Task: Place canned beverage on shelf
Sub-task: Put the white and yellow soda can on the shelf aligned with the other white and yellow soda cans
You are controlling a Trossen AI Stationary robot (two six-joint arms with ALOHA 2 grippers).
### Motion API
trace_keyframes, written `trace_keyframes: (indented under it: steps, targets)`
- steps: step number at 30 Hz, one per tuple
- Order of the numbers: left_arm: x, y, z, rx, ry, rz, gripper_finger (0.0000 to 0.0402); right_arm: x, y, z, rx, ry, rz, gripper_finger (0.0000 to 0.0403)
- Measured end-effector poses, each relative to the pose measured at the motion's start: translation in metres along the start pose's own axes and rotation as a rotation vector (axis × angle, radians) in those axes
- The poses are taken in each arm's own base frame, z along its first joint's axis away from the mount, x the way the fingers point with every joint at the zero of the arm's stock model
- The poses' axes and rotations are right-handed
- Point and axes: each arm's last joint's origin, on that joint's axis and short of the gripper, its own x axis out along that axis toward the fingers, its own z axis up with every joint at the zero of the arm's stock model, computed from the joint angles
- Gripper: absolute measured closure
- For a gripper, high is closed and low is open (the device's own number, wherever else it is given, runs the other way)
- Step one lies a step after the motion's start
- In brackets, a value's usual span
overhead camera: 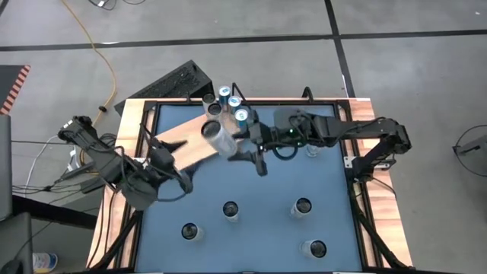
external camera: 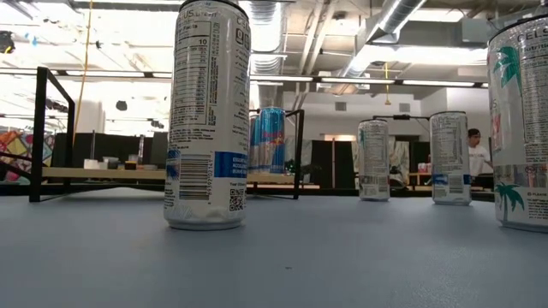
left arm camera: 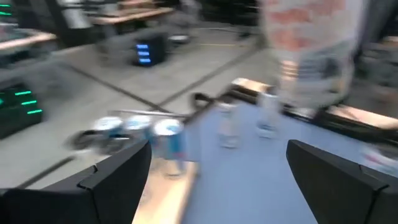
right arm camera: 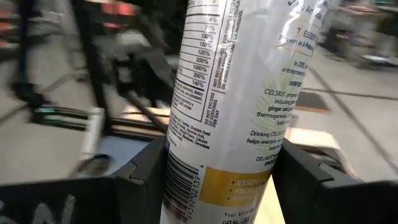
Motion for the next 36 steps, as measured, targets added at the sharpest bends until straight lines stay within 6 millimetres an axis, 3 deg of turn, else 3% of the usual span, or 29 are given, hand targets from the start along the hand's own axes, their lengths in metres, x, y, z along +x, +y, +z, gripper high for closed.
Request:
trace_keyframes:
  steps: [4,8,13,18,22,26,33,36]
  targets:
    - [0.0,-0.011,0.007,-0.007,-0.059,-0.241,0.0042,0.0,0.015,0.007,-0.022,-0.061,0.065,0.0183]
    - [-0.004,-0.018,0.011,0.062,-0.264,-0.503,0.0042,0.0,0.028,0.012,-0.032,-0.107,0.102,0.0183]
    - [-0.008,0.007,0.013,0.037,-0.42,-0.53,0.0042,-0.004,0.05,0.017,-0.048,-0.146,0.251,0.0183]
    - [-0.002,0.031,0.003,-0.046,-0.501,-0.798,0.0042,-0.008,0.071,0.018,-0.06,-0.162,0.528,0.0183]
    - [0.008,0.04,0.005,-0.096,-0.545,-0.989,0.0042,-0.006,0.07,0.017,-0.033,-0.17,0.672,0.0183]
    - [0.022,0.038,0.003,-0.091,-0.545,-1.028,0.0042,0.012,0.063,0.009,0.01,-0.179,0.748,0.0183]
    - [0.039,0.038,0.003,-0.134,-0.537,-1.141,0.0042,0.041,0.061,-0.004,0.062,-0.225,1.088,0.0183]
    - [0.042,0.039,0.002,-0.15,-0.518,-1.153,0.0042,0.049,0.062,-0.007,0.08,-0.239,1.108,0.0183]
